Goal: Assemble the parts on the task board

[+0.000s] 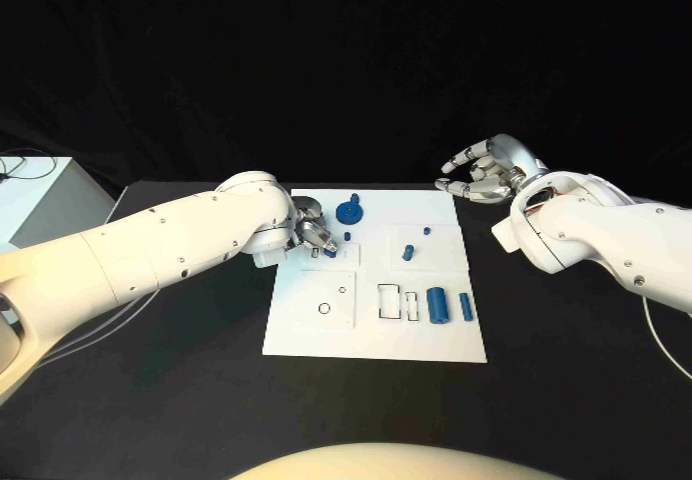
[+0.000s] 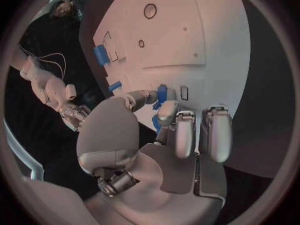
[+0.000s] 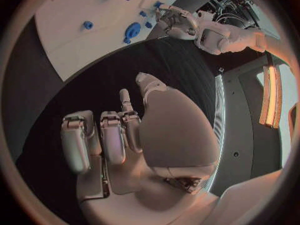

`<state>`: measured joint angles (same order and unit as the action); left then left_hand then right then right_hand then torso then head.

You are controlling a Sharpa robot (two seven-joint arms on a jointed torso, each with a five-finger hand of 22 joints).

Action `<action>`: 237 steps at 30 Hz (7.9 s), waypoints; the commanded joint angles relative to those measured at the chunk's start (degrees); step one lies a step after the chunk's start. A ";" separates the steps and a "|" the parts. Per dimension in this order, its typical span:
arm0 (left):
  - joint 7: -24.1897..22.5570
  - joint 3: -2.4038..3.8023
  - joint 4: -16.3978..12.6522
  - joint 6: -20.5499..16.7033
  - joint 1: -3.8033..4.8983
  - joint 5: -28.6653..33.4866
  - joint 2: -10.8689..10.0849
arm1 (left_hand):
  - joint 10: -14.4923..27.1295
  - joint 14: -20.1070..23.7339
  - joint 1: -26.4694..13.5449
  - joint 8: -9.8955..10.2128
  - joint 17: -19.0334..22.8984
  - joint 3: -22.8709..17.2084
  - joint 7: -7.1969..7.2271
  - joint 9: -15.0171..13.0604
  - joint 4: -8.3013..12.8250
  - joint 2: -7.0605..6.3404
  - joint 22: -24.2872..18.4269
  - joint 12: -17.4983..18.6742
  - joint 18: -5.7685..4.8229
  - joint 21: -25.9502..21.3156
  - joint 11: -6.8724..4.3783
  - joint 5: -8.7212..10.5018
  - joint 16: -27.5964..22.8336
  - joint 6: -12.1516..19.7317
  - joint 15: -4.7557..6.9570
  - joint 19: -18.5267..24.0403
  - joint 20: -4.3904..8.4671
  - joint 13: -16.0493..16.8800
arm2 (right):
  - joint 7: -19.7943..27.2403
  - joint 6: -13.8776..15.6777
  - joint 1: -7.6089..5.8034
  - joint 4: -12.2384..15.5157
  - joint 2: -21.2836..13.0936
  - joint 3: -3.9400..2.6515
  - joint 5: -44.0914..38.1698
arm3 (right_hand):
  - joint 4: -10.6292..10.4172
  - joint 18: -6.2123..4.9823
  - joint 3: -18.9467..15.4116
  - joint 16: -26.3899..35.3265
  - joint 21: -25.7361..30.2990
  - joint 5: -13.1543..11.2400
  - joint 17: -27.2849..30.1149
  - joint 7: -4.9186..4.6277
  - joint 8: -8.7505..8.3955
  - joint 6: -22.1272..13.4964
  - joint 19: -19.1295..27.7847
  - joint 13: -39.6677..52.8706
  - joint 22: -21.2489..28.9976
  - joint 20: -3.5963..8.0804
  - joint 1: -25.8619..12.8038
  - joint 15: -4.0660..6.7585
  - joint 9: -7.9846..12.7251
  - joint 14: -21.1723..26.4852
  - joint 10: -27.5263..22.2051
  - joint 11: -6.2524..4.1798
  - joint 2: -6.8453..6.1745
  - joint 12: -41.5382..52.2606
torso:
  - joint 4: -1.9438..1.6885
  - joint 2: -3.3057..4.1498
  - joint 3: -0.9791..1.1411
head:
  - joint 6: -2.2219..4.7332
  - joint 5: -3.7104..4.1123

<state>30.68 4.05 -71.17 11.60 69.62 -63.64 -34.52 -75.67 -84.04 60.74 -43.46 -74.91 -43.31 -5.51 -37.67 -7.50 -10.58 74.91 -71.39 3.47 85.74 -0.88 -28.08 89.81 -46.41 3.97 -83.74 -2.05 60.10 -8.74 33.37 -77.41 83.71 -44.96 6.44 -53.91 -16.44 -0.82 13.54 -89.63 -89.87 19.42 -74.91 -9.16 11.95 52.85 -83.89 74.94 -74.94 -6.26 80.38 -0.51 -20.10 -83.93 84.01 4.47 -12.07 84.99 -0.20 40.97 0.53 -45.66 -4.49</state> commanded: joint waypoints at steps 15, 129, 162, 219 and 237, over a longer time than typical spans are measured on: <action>0.06 -0.07 -0.12 4.19 -0.06 -0.77 0.20 | -0.49 -5.96 -0.29 -0.49 -15.09 -8.30 2.58 -12.74 8.63 0.23 5.27 0.07 -1.23 0.41 -0.45 -0.25 0.19 -3.07 0.53 -0.21 0.11 0.39 | 0.18 -0.33 0.03 0.04 0.04 -0.03 -0.60 | -0.04 0.82 0.34 -0.37 -0.13 0.39 -15.09 0.03 0.36 -0.50 -6.11 9.51 -15.06 0.18 -0.68 0.30 -0.07 -6.07 0.18 -0.05 -0.10 -0.30 | 0.01 -0.01 -0.01 | -0.31 -0.05; -0.02 -0.27 -1.57 3.84 -0.42 -7.00 0.13 | -1.09 -5.96 -1.98 2.09 -15.09 19.78 3.94 -14.42 -8.60 -1.32 5.53 -0.12 -1.26 -0.10 -1.36 16.59 0.19 -6.44 1.30 -0.47 0.87 0.76 | 0.14 -0.47 0.05 0.33 -0.31 -0.02 -0.55 | -0.01 0.82 0.74 -0.37 -0.13 0.61 -15.09 0.05 0.62 -0.74 -6.11 9.32 -15.06 0.21 -1.19 0.34 -0.26 -6.07 0.03 -0.08 -0.27 -0.44 | -0.02 -0.06 -0.03 | 0.00 0.40; -0.36 7.91 1.97 1.42 0.02 -6.18 -0.50 | 4.94 -5.88 3.01 9.22 -14.87 24.62 0.68 -10.85 -9.12 1.85 2.05 4.99 -0.45 -2.15 1.48 19.94 0.06 -0.96 -1.11 1.91 -0.86 -6.83 | 0.19 -0.25 0.10 0.24 -0.63 -0.02 -0.55 | -0.02 0.82 0.76 -0.37 -0.13 0.64 -15.09 0.05 0.64 -0.78 -6.11 9.35 -15.06 0.21 -1.27 0.34 -0.27 -6.07 0.06 -0.08 -0.30 -0.41 | 0.15 0.25 -0.03 | 1.54 0.37; -0.43 8.26 20.87 6.05 2.58 -4.46 7.80 | 4.45 -5.96 3.21 10.12 -15.09 24.89 0.49 -9.87 -9.12 2.65 2.61 3.90 -0.56 -1.87 1.69 19.70 0.19 -1.51 -1.36 1.55 -1.17 -5.67 | -0.02 0.40 -0.29 1.43 -0.96 -0.45 -1.32 | -0.03 0.82 0.85 -0.37 -0.13 0.74 -15.09 0.04 0.70 -0.89 -6.11 9.34 -15.06 0.22 -1.49 0.34 -0.32 -6.07 0.07 -0.08 -0.34 -0.41 | 1.13 1.80 0.43 | 2.68 -0.66; -0.44 7.68 20.62 6.68 2.58 -4.20 7.62 | 4.74 -5.96 5.93 10.79 -15.09 23.37 0.56 -9.02 -8.85 3.69 2.66 3.65 -0.54 -1.87 1.66 19.49 0.19 -2.09 -1.40 1.59 -1.33 -5.74 | -0.15 0.36 -0.32 1.23 -0.84 -0.47 -1.36 | -0.03 0.82 0.85 -0.37 -0.13 0.74 -15.09 0.04 0.70 -0.89 -6.11 9.34 -15.06 0.22 -1.49 0.34 -0.32 -6.07 0.07 -0.08 -0.34 -0.41 | 1.13 1.75 0.48 | 2.42 -0.70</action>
<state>30.73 11.73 -50.38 17.41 72.08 -68.30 -26.93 -71.17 -84.04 66.18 -32.87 -74.91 -19.80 -4.81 -46.73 -16.35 -6.82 74.91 -67.45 2.60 83.74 0.73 -8.21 89.81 -48.15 2.96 -82.10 -2.88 54.36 -9.03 33.76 -77.70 84.92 -45.87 6.01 -54.64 -16.45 -0.82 14.18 -89.63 -89.87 19.86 -74.90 -9.14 12.39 52.47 -83.90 74.90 -74.95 -6.26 79.54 -0.51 -20.33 -83.93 84.01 4.47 -12.44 84.75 0.98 42.69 1.02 -43.23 -5.21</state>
